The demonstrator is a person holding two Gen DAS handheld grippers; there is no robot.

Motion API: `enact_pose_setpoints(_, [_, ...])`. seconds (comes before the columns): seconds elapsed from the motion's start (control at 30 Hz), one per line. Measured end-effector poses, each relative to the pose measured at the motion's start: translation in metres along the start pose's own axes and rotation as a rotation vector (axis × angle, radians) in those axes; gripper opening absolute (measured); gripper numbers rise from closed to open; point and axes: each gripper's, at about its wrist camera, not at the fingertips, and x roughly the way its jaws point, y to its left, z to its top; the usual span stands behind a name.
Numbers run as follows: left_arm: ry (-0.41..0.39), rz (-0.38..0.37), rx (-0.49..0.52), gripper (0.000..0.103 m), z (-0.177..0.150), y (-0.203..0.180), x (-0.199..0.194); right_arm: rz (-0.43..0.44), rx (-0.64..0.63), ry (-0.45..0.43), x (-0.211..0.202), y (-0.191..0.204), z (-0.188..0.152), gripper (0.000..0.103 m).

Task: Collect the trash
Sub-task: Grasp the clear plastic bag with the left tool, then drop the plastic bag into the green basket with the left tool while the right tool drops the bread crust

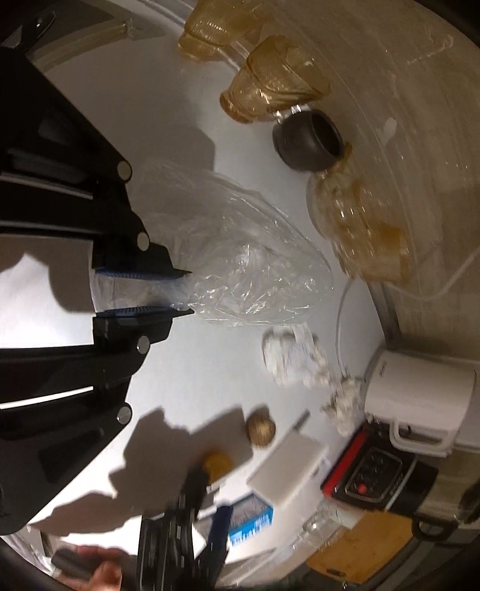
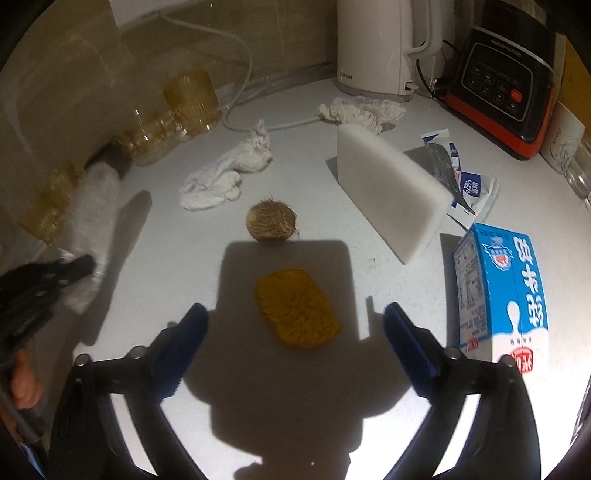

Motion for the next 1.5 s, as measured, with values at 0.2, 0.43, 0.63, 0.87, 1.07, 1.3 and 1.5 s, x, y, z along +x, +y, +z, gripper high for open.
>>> enact_pose_setpoints(0.2, [-0.01,-0.038,0.006,0.012,-0.008,-0.02,-0.009,-0.023,-0.026,0.018,0.014,-0.003,0.002,0.078])
enact_pose_setpoints(0.43, [0.015,-0.033,-0.007,0.012,-0.014,-0.025,-0.008,-0.053,-0.083,0.012,0.016,-0.002,0.002,0.041])
enact_pose_setpoints(0.63, [0.015,-0.042,-0.006,0.012,-0.017,-0.029,-0.013,-0.028,-0.07,-0.01,0.007,-0.006,0.001,0.022])
enact_pose_setpoints(0.87, [0.003,-0.056,0.019,0.012,-0.018,-0.042,-0.025,0.003,-0.04,-0.013,-0.002,-0.012,0.003,0.014])
enact_pose_setpoints(1.07, [-0.009,-0.083,0.044,0.012,-0.02,-0.056,-0.042,0.031,-0.024,-0.042,-0.034,-0.018,-0.011,0.014])
enact_pose_setpoints(1.3, [-0.014,-0.186,0.143,0.012,-0.036,-0.108,-0.077,0.024,-0.012,-0.077,-0.117,-0.036,-0.065,0.014])
enact_pose_setpoints(1.5, [0.017,-0.301,0.254,0.012,-0.062,-0.18,-0.099,-0.03,0.046,-0.044,-0.176,-0.07,-0.139,0.014])
